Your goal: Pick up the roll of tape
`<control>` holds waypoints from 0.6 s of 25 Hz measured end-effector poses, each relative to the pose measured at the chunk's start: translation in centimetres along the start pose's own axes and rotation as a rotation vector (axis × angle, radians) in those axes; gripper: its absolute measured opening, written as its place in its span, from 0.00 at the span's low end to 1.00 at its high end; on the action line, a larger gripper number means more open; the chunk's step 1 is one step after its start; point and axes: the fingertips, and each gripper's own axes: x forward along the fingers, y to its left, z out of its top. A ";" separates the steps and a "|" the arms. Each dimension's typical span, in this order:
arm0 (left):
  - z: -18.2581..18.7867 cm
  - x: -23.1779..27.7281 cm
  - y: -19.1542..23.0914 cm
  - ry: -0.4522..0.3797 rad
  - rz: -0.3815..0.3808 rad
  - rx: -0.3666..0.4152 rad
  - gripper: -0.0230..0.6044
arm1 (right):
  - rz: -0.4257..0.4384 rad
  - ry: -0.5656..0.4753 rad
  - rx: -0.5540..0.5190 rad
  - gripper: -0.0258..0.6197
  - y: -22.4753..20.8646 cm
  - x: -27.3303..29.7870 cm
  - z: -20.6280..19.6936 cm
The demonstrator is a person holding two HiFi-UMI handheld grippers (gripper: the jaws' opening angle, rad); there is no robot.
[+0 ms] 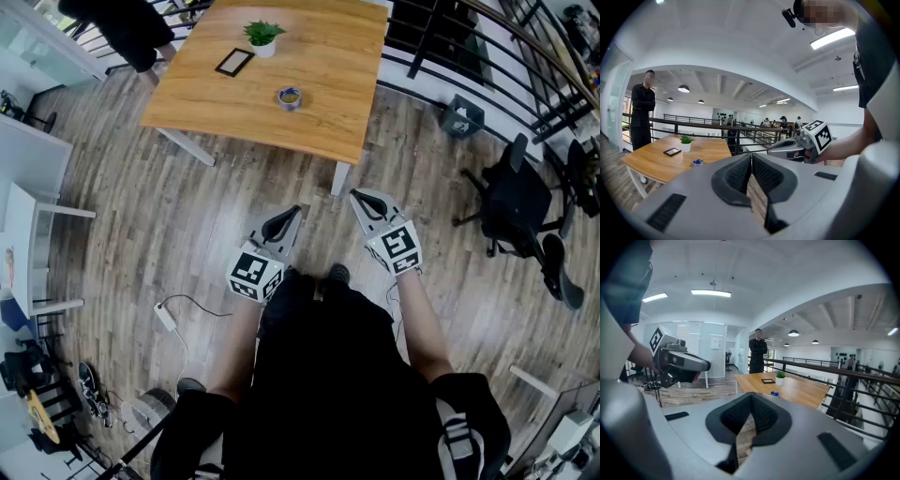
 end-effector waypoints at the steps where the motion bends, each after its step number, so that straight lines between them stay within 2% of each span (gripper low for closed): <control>1: -0.1 0.1 -0.2 0.003 -0.003 0.008 0.07 | 0.000 0.006 -0.003 0.05 -0.1 -0.1 -0.1; 5: -0.1 0.1 -0.7 -0.010 -0.026 0.005 0.07 | 0.007 -0.013 0.003 0.05 0.0 -0.3 -0.1; 15: -0.8 0.5 -1.8 0.012 -0.004 0.034 0.07 | 0.040 -0.009 -0.006 0.05 0.3 -0.8 -1.4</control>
